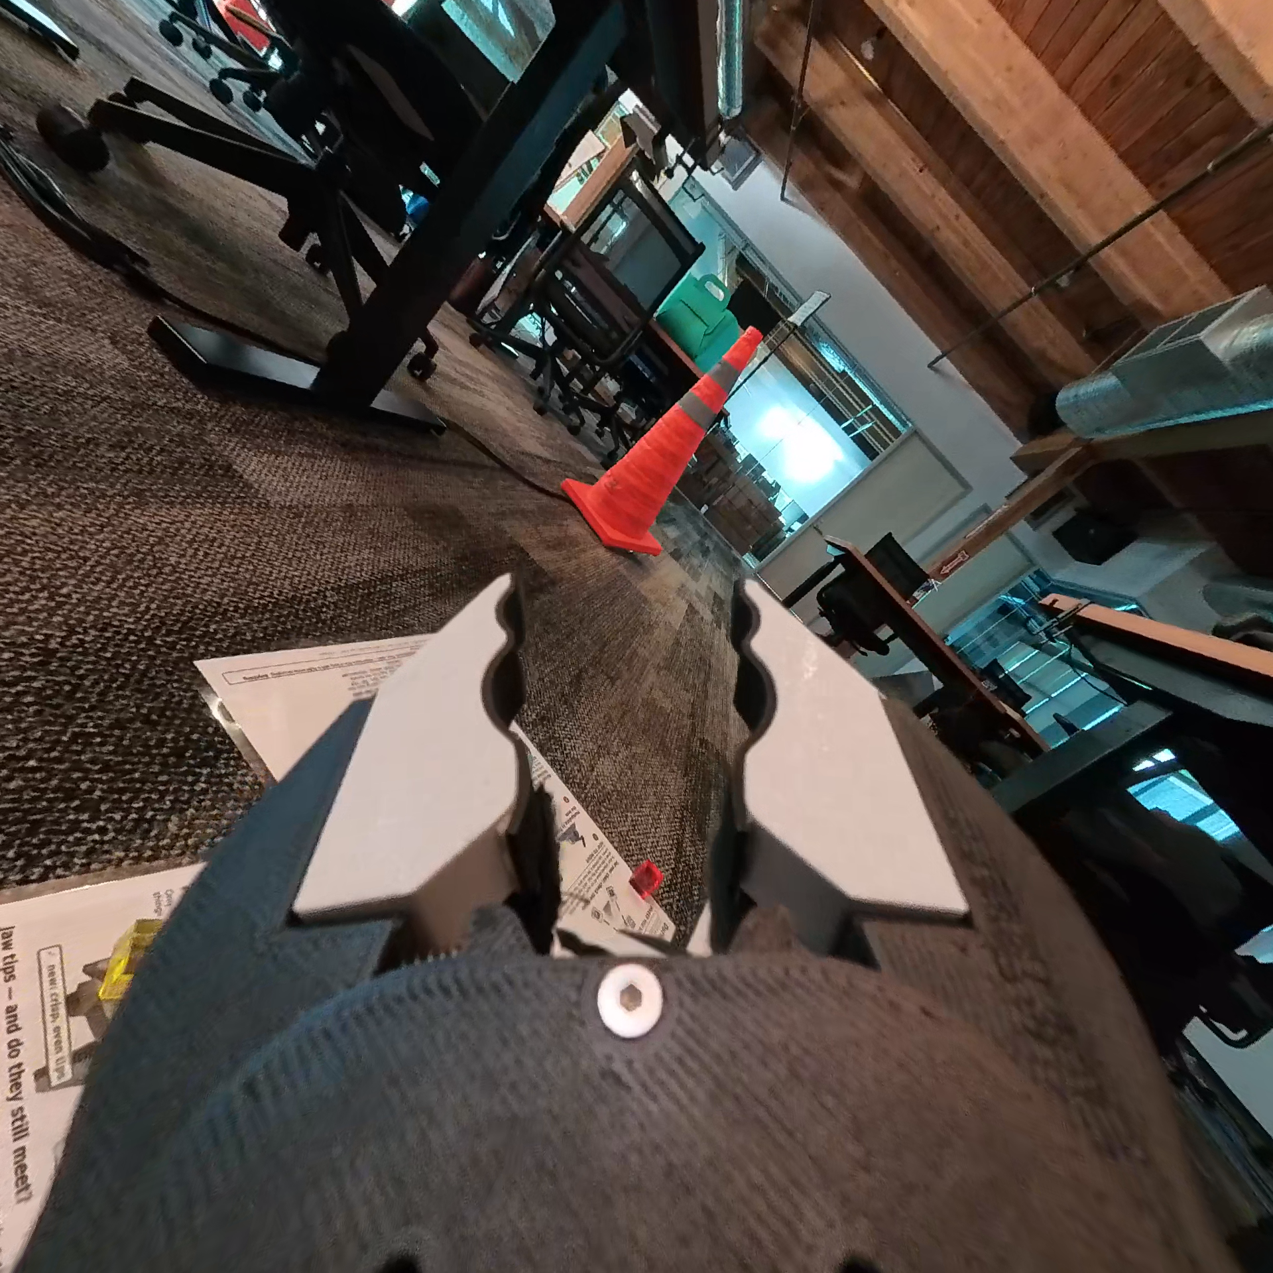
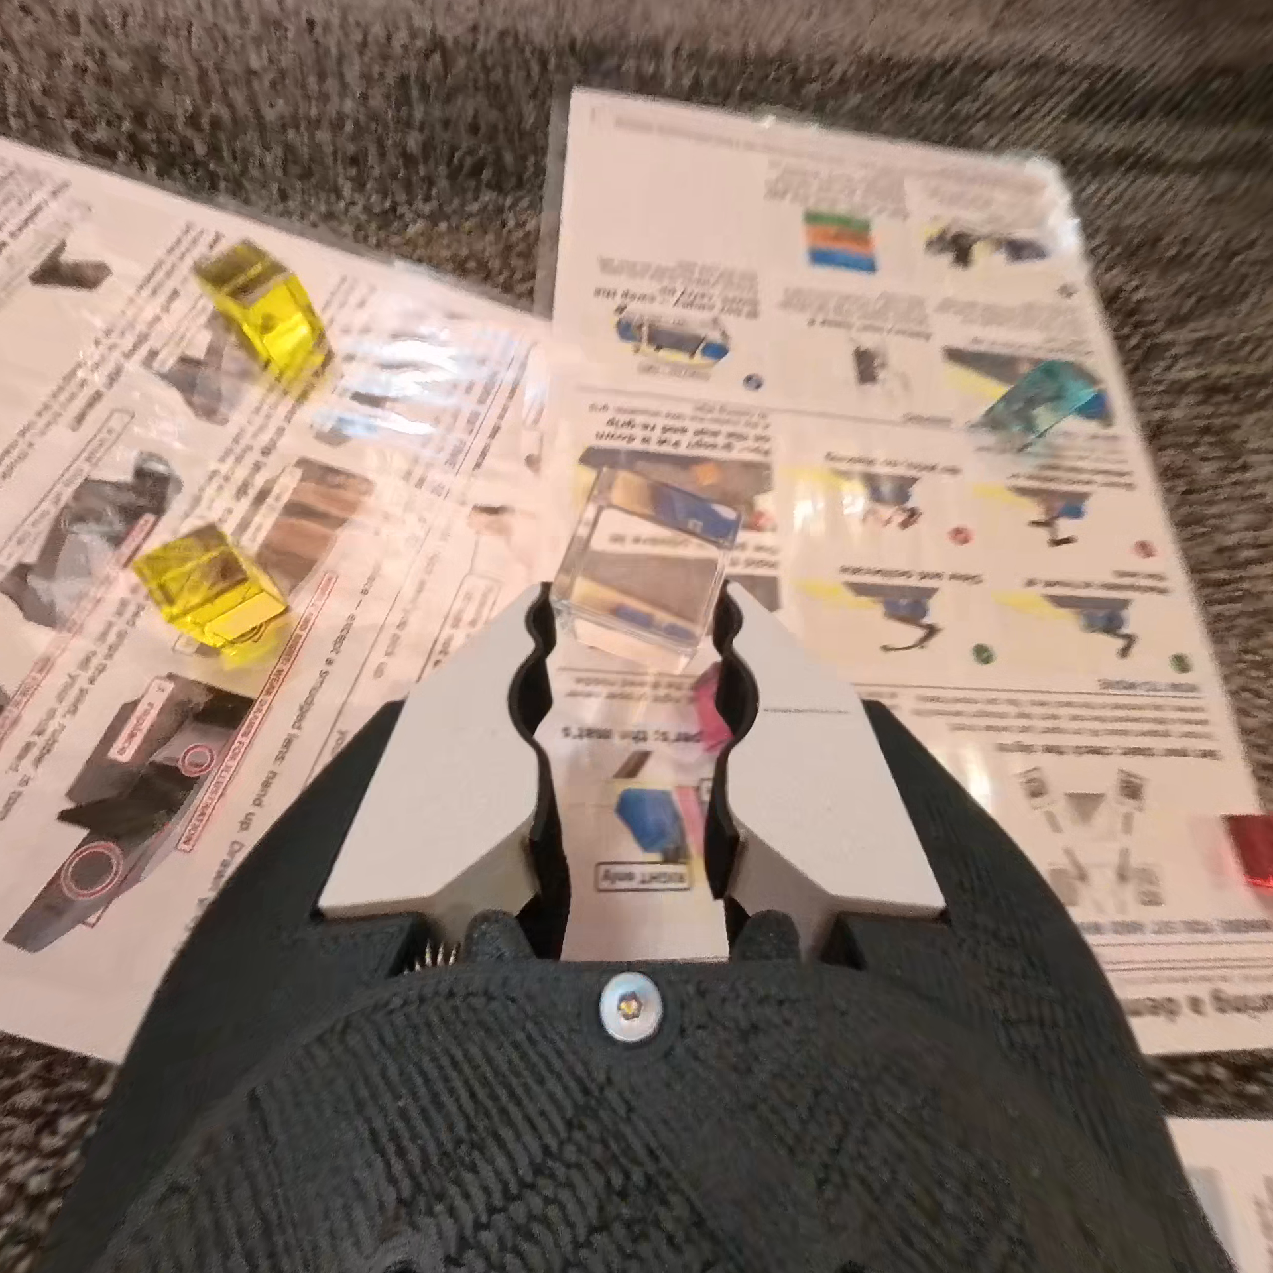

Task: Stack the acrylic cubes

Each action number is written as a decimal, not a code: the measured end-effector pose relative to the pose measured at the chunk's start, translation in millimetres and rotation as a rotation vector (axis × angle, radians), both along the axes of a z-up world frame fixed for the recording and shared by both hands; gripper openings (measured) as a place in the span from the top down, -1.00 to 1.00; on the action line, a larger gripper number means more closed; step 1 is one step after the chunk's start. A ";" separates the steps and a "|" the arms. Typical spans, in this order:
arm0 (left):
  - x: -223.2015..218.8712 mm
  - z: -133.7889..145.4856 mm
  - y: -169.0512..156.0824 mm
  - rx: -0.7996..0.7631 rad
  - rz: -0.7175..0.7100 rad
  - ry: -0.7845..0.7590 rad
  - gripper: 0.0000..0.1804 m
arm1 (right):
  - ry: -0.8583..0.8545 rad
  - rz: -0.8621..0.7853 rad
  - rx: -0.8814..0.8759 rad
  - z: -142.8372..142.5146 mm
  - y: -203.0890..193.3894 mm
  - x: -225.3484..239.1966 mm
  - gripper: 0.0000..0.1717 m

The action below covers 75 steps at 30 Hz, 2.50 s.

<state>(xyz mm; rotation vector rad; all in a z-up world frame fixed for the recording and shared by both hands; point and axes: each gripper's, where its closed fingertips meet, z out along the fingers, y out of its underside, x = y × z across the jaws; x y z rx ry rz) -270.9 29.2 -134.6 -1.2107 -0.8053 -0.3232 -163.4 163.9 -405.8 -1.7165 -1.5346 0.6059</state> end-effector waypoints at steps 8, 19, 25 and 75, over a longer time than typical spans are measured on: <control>2.9 -6.4 5.9 -0.020 -0.019 -0.009 0.34 | 0.064 -0.148 -0.003 26.3 51.1 26.8 0.48; 3.9 -8.8 8.2 -0.019 -0.034 -0.027 0.34 | -0.012 -0.231 -0.039 -1.4 77.8 57.9 0.48; 4.5 -9.5 9.1 -0.020 -0.039 -0.031 0.34 | -0.037 -0.228 -0.042 -11.3 77.5 61.3 0.48; 5.4 -6.8 8.8 0.003 -0.040 -0.033 0.36 | 0.055 0.071 -0.025 13.6 27.5 22.5 0.13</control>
